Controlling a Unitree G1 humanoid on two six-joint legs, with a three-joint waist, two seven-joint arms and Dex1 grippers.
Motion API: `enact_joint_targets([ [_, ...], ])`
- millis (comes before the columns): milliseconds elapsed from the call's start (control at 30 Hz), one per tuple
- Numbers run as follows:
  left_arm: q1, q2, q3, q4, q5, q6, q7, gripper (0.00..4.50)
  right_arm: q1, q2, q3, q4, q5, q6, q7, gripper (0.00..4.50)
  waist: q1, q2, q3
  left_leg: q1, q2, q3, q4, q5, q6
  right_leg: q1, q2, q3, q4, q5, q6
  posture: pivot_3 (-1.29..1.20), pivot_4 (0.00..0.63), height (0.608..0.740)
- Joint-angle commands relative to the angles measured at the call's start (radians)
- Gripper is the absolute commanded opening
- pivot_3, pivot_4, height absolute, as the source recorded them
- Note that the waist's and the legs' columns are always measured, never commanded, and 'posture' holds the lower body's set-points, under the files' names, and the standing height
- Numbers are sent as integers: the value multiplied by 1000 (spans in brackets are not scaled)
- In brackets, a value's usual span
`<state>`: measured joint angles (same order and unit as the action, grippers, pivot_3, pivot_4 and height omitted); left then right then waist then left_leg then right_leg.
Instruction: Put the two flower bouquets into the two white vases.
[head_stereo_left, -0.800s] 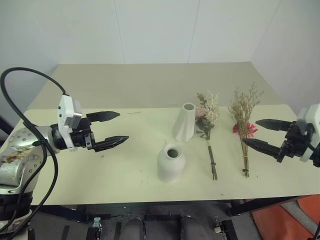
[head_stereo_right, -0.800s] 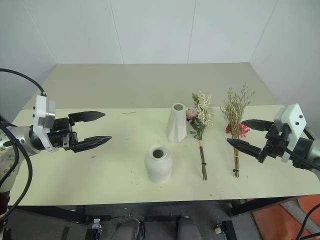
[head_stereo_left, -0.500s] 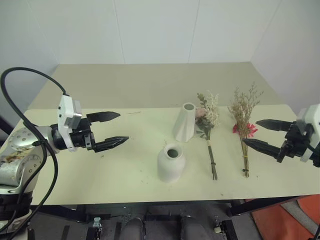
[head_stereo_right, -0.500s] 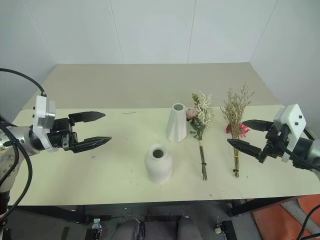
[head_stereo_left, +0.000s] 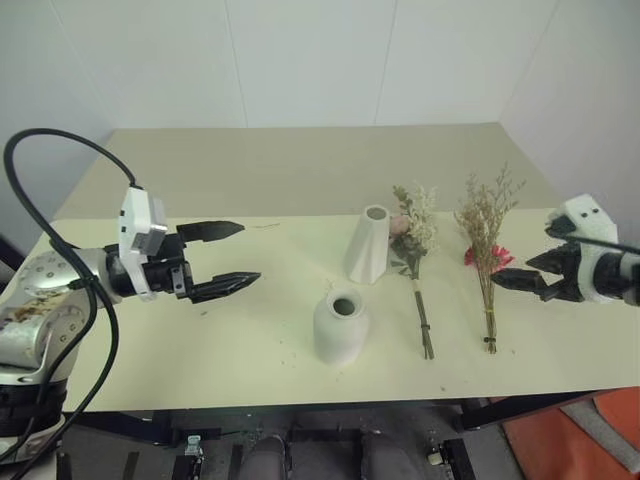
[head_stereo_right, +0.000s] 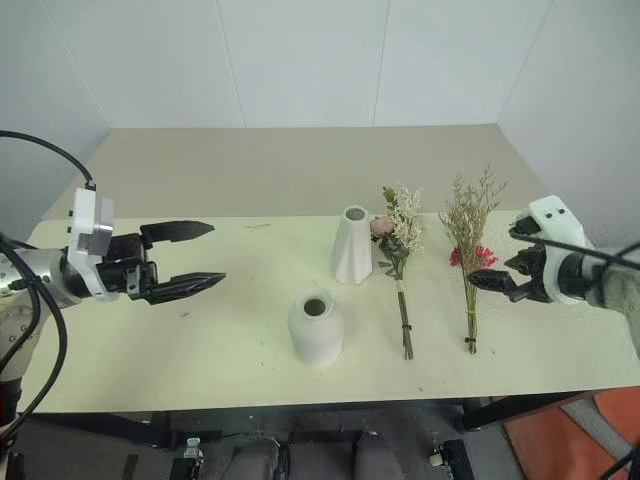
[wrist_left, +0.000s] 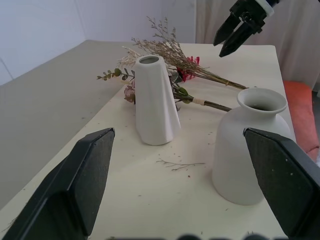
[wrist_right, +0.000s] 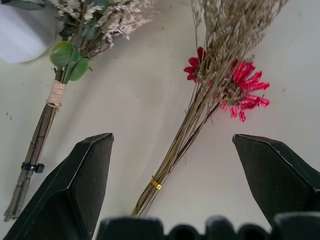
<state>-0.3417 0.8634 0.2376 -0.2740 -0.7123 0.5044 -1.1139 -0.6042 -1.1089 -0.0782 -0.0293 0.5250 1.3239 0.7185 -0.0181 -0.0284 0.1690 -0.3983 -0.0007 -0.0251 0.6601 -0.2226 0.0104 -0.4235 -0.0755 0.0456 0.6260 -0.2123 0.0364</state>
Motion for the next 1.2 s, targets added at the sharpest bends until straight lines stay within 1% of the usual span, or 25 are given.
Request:
enact_joint_targets([
  [33,-19,5,7,-20,-16,-4,-13,4500,-96,-32,107,85,-23,79,38,4487,0,0,0,-1,0,0,0,0,0,0,0,0,0,0,0,0,150,740],
  [100,-25,5,-2,-17,-10,-6,-18,4500,-138,-42,175,135,-19,95,92,4487,2,0,0,-1,0,0,0,0,0,-1,0,0,0,0,0,0,150,740],
  [233,-36,1,-14,-11,-6,-14,-28,4500,-169,-51,331,235,-81,50,165,4487,3,0,0,-2,-1,0,0,0,0,-1,-1,-1,-1,0,0,0,150,740],
  [400,-30,-5,-11,-14,-1,-20,-20,4500,-221,-14,424,340,-140,11,222,4487,-2,0,0,-1,0,0,0,0,0,-1,0,-1,0,0,0,0,150,740],
  [500,-15,-7,-4,-25,-3,-20,-16,4500,-253,18,445,393,-162,-12,251,3934,-9,0,0,-1,0,0,0,0,0,-1,0,0,0,0,0,0,150,740],
  [700,-12,-6,-3,-25,-2,-21,-13,4500,-305,83,468,482,-214,-54,281,1861,-11,0,0,-1,0,0,0,0,0,-1,0,-1,0,0,0,0,150,740],
  [867,-13,-3,-3,-24,2,-22,-12,4500,-310,123,483,534,-260,-74,294,154,-11,0,0,-1,-1,0,0,0,0,-1,0,-1,0,1,0,0,150,740],
  [900,-14,-3,-3,-24,3,-22,-12,4500,-307,127,477,544,-269,-86,290,33,-11,0,0,-1,-1,0,0,0,0,-1,0,-1,0,1,0,0,150,740],
  [1100,-9,-1,-2,-25,4,-22,-14,4500,-279,121,426,560,-298,-161,288,33,-10,0,0,-1,-1,0,1,0,0,0,0,-1,0,1,0,0,150,740],
  [1133,-9,-1,-4,-23,5,-23,-15,4500,-275,119,424,557,-303,-167,293,593,-10,0,0,-1,-1,0,1,0,0,0,0,-1,0,1,0,0,150,740],
  [1167,-11,-1,-5,-21,6,-24,-17,4500,-272,117,421,554,-305,-170,297,795,-11,0,0,-1,-1,0,1,0,0,0,0,-1,0,1,0,0,150,740],
  [1200,-15,-2,-8,-17,8,-25,-18,4500,-272,117,417,552,-307,-168,298,1124,-11,0,0,-1,-1,0,1,0,0,0,0,-1,0,1,0,0,150,740],
])
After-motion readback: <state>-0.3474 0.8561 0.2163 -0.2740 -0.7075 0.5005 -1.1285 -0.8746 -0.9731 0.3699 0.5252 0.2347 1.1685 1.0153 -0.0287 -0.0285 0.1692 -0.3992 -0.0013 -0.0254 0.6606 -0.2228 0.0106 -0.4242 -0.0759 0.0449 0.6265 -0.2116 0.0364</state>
